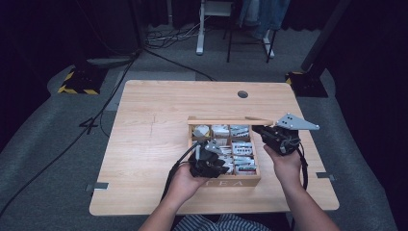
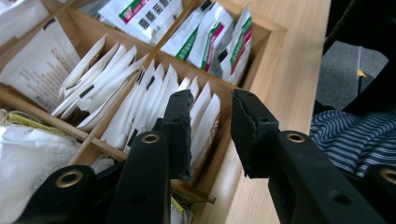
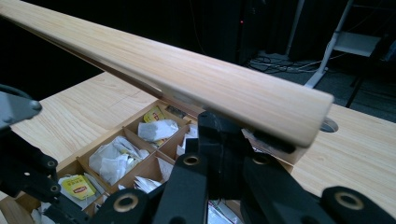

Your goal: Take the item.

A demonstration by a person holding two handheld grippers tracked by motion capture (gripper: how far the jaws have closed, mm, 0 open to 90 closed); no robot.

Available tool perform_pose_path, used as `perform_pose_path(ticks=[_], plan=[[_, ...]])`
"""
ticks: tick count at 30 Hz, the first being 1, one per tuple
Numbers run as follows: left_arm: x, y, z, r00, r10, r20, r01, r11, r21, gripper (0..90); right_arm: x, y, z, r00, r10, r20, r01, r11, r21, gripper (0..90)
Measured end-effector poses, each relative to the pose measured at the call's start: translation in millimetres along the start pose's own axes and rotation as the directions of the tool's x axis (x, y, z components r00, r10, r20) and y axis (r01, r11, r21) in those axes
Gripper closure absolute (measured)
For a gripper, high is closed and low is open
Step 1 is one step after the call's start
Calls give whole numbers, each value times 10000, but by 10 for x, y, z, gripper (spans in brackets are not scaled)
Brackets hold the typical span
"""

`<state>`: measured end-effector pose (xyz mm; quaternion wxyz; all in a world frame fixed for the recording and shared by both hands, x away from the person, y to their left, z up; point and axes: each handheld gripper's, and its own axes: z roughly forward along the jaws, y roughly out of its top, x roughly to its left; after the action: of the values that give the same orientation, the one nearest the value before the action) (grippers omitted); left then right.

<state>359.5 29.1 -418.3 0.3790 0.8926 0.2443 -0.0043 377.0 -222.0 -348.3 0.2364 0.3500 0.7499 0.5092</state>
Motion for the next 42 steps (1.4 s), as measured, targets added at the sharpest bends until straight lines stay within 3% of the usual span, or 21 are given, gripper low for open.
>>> perform_pose_path(ticks=[16, 24, 29, 33, 42], plan=[[14, -27, 94, 9999, 78, -121, -70, 9980, 630, 792, -1, -1, 0, 10000, 1, -23, -1, 10000, 15, 898], [71, -53, 129, 9998, -200, 25, 198, 9975, 680, 766, -2, -7, 8, 10000, 4, -44, -3, 10000, 64, 898], [31, -49, 140, 9998, 217, 10, -217, 9959, 878, 861, -3, -9, 12, 10000, 28, -36, -27, 10000, 84, 897], [6, -43, 125, 9990, 433, -82, -425, 9960, 784, 884, -4, -9, 13, 10000, 7, -44, -7, 10000, 96, 897], [-29, -22, -58, 9972, 673, -316, -677, 9976, -109, 894, -4, -8, 13, 10000, 9, -40, -8, 10000, 94, 897]])
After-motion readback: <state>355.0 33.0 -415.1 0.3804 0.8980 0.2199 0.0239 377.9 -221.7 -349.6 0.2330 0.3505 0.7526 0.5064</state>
